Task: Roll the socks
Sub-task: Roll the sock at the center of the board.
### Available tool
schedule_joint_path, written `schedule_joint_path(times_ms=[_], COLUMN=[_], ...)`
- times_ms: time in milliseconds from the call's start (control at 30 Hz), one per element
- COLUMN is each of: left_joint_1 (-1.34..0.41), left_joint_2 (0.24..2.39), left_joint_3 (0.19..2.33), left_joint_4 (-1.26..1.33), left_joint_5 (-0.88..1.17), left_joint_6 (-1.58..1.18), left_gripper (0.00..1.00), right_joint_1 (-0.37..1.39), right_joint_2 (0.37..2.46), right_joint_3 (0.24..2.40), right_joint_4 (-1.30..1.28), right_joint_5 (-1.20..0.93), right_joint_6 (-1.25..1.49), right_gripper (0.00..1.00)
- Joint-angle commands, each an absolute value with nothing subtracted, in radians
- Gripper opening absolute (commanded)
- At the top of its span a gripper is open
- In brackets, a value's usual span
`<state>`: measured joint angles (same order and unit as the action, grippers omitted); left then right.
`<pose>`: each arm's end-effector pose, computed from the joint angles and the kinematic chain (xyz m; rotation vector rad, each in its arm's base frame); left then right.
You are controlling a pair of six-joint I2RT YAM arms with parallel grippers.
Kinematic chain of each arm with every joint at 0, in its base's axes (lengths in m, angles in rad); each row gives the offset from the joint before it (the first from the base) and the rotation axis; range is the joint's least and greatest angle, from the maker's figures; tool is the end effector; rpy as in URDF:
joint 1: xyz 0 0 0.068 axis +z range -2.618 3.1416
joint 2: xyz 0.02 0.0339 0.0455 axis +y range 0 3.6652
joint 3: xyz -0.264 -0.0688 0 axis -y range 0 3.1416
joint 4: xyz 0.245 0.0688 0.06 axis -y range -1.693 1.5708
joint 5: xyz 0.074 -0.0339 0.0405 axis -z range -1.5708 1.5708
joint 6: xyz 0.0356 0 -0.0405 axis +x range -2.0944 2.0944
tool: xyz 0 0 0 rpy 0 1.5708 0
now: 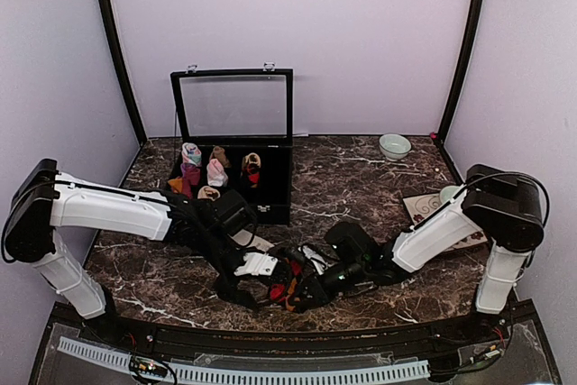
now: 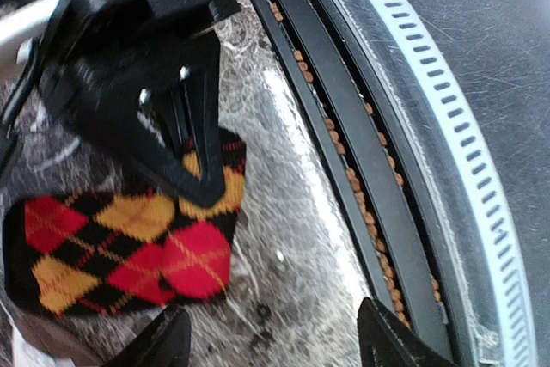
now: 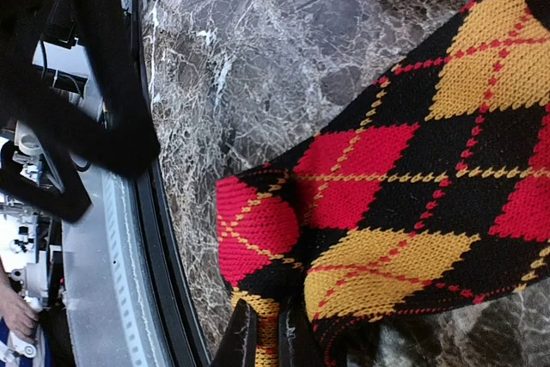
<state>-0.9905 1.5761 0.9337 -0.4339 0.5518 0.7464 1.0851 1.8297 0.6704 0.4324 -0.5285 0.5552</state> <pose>0.1505 -0.2636 0.1869 2.1093 1.5411 -0.8123 0.1330 0.2903 0.0985 -0.9895 2.4361 1.3386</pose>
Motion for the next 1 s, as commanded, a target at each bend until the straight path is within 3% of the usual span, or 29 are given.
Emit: schedule_joint_path(times_ms=[0,133,333,567,667,733,867,967], left_joint_1=[-1.034,-1.070,-1.086,-1.090,-1.091,-1.090,-1.086,-1.079], left_joint_2=[1.608,1.646,1.723,1.743,1.753,1.768,1.782,1.780], left_joint_3=[0.950,0.950,0.935,0.929,0.927,0.924,0.892,0.875], left_joint_4=[-0.304,-0.250,-0.189,-0.202,-0.206,-0.214,-0.224,-0.223], left_joint_5=[0.482,0.430,0.334,0.335,0.320,0.308,0.300,0.306], left_joint_6=[0.755,0.776,0.807,0.821,0.822,0.816,0.811,0.810], left_gripper=[0.64,0.58,0.38,0.29,0.14,0.00,0.00,0.00], right_joint_1=[1.077,1.074,1.068,1.056,1.054,1.054,1.054,1.052], right_joint_2=[1.945,1.959,1.974,1.972,1.964,1.948,1.893,1.852], right_joint_3=[0.645,0.654,0.657,0.640,0.635,0.625,0.576,0.536], right_joint_4=[0.089,0.084,0.080,0.111,0.138,0.153,0.202,0.237], right_joint_5=[-0.482,-0.492,-0.494,-0.495,-0.493,-0.478,-0.440,-0.419], right_joint_6=[0.597,0.604,0.608,0.625,0.630,0.634,0.648,0.660], right_gripper=[0.00,0.00,0.00,0.00,0.00,0.12,0.26,0.27])
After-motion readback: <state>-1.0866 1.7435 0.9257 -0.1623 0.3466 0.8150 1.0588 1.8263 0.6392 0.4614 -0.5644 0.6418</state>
